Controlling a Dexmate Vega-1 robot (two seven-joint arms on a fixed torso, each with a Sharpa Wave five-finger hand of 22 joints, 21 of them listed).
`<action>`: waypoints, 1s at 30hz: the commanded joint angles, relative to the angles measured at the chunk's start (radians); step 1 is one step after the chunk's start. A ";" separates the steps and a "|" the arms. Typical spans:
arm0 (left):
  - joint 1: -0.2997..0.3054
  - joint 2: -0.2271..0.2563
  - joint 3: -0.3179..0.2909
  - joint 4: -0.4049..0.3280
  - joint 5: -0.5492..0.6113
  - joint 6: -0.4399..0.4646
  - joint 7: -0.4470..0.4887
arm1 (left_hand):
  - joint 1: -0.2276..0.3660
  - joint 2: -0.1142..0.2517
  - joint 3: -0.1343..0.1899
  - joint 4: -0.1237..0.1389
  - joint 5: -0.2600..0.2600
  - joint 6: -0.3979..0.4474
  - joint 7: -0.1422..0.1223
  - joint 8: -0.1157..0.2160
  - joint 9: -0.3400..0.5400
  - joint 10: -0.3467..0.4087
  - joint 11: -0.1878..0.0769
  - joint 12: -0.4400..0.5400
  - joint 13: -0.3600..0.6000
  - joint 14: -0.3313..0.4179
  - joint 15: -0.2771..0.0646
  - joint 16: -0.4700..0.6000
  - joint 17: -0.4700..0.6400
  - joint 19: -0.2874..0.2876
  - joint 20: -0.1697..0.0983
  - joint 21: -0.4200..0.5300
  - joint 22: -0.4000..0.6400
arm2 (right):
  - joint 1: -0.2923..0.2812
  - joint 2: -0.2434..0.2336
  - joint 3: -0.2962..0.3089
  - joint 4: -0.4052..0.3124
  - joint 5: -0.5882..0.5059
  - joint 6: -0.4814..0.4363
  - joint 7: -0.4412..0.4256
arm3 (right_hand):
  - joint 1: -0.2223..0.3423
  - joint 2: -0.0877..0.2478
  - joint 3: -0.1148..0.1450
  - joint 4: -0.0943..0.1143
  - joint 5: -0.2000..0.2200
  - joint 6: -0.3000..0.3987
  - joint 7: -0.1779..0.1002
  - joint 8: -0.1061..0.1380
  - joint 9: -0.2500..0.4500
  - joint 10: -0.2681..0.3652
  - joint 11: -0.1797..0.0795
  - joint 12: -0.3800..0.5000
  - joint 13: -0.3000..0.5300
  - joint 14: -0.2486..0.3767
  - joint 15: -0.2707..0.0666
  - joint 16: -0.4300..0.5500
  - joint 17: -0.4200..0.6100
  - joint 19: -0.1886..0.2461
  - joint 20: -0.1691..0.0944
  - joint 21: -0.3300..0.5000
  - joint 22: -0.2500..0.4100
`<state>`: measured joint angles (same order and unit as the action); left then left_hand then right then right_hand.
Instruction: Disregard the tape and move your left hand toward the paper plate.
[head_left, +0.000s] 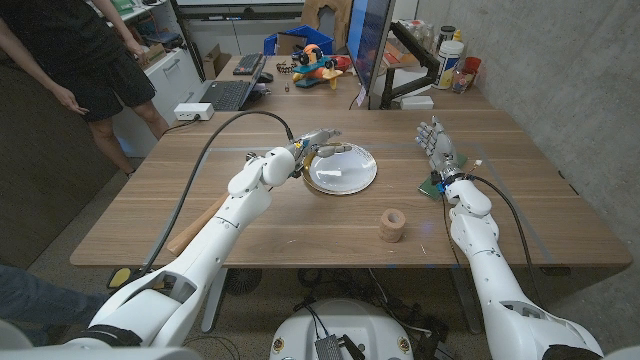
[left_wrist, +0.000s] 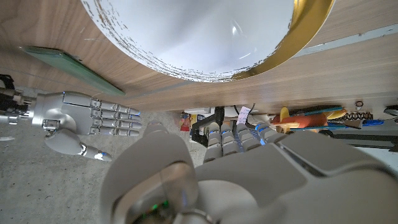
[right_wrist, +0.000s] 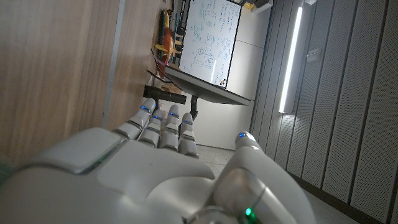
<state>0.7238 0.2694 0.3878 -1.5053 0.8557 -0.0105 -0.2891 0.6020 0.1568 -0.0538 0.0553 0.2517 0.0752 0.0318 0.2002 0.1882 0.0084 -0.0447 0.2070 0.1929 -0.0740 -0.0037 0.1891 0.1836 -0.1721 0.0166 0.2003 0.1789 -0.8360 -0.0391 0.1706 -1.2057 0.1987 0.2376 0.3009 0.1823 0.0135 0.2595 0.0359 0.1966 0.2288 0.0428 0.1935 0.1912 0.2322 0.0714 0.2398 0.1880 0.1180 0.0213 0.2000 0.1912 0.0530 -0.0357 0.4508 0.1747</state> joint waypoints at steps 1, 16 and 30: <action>0.000 -0.004 0.014 0.004 0.038 0.010 0.007 | 0.013 -0.003 0.006 0.003 -0.001 0.003 -0.002 0.005 0.003 0.004 -0.002 0.005 0.002 0.002 -0.002 0.004 0.002 -0.008 0.008 0.005 0.005 | 0.003 -0.001 0.002 0.009 0.005 0.003 0.005 | 0.000 0.007 -0.005 -0.002 0.004 0.006 0.003 0.006 0.001 0.008 0.000 -0.006 0.004 0.011 0.000 -0.002 -0.001 0.005 -0.003 -0.004 0.001; 0.000 -0.010 0.022 0.024 0.063 0.012 0.015 | 0.015 -0.004 0.008 0.003 -0.001 0.004 -0.004 0.005 0.003 0.005 -0.006 0.005 0.002 0.002 -0.003 0.003 0.002 -0.008 0.008 0.005 0.005 | 0.012 -0.001 0.001 0.024 0.003 0.007 0.004 | -0.001 0.008 -0.006 -0.002 0.004 0.006 0.003 0.006 0.001 0.009 -0.001 -0.007 0.004 0.009 -0.001 -0.003 -0.001 0.008 -0.003 -0.009 0.002; -0.009 -0.019 0.026 0.051 0.067 0.006 0.011 | 0.016 -0.005 0.009 0.003 -0.002 0.004 -0.006 0.004 0.003 0.008 -0.007 0.005 0.003 0.003 -0.004 0.003 0.002 -0.009 0.012 0.005 0.005 | 0.016 0.001 0.001 0.034 0.001 0.009 0.000 | -0.001 0.008 -0.007 -0.003 0.004 0.007 0.003 0.006 0.001 0.009 0.000 -0.007 0.004 0.009 -0.001 -0.003 -0.001 0.009 -0.003 -0.014 0.002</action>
<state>0.7215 0.2569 0.4095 -1.4760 0.9158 0.0008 -0.2779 0.6060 0.1528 -0.0482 0.0551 0.2517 0.0752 0.0319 0.2002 0.1882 0.0138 -0.0500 0.2070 0.1929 -0.0740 -0.0037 0.1891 0.1836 -0.1721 0.0237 0.2003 0.1788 -0.8227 -0.0396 0.1718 -1.1798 0.2023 0.2438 0.3054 0.1823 0.0135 0.2554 0.0318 0.1966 0.2286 0.0429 0.1935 0.1912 0.2321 0.0714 0.2322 0.1880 0.1217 0.0176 0.2000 0.1912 0.0527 -0.0357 0.4392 0.1745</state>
